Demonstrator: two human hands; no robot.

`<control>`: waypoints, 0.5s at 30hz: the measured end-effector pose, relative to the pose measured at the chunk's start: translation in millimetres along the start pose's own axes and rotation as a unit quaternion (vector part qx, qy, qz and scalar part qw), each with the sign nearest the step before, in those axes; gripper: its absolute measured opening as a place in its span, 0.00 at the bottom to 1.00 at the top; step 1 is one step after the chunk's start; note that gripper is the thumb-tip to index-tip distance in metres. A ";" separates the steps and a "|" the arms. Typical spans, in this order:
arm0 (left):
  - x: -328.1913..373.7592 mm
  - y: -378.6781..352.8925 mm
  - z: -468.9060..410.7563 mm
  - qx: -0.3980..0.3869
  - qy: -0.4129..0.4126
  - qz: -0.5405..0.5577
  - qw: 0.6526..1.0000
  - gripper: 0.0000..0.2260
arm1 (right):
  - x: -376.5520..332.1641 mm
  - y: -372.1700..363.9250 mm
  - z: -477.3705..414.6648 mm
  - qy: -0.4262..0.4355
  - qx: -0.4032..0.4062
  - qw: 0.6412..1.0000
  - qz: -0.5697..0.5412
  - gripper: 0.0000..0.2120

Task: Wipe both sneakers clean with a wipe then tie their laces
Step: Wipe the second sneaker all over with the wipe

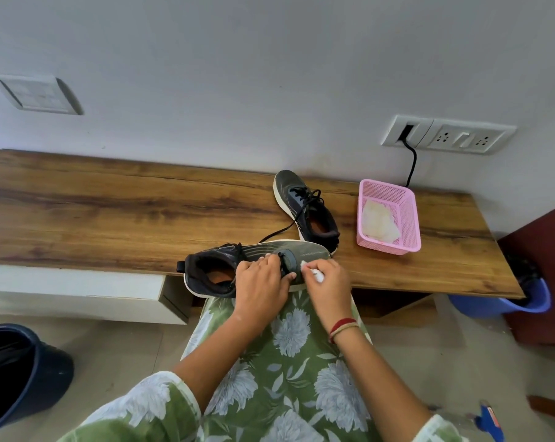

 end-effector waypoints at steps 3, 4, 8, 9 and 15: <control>-1.0 0.0 0.1 -0.002 0.000 -0.015 1.000 0.17 | -1.9 -0.4 0.9 0.017 -0.004 1.000 0.008 0.06; -0.2 0.9 0.7 0.000 -0.003 -0.015 1.000 0.18 | -1.7 4.2 -0.1 0.027 -0.010 0.998 0.049 0.08; 2.2 0.1 -0.5 -0.007 -0.001 -0.017 1.000 0.18 | 4.1 31.8 -7.0 0.008 0.035 0.988 0.149 0.08; 2.4 0.3 -1.1 -0.010 0.002 -0.018 1.000 0.18 | 3.3 30.6 -6.7 0.005 0.041 0.989 0.144 0.08; -1.8 -2.3 -4.9 -0.026 0.018 -0.021 0.999 0.17 | -1.4 -14.6 9.5 -0.015 -0.006 0.999 -0.027 0.08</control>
Point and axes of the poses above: each hand's wrist, its own z-axis away from the middle knuckle, its own y-axis out of the back of the hand, x = y × z, the point moved 8 cm from there along -z, towards the middle knuckle, and after that the axes turned 14 degrees about -z, right-handed, at the moved point
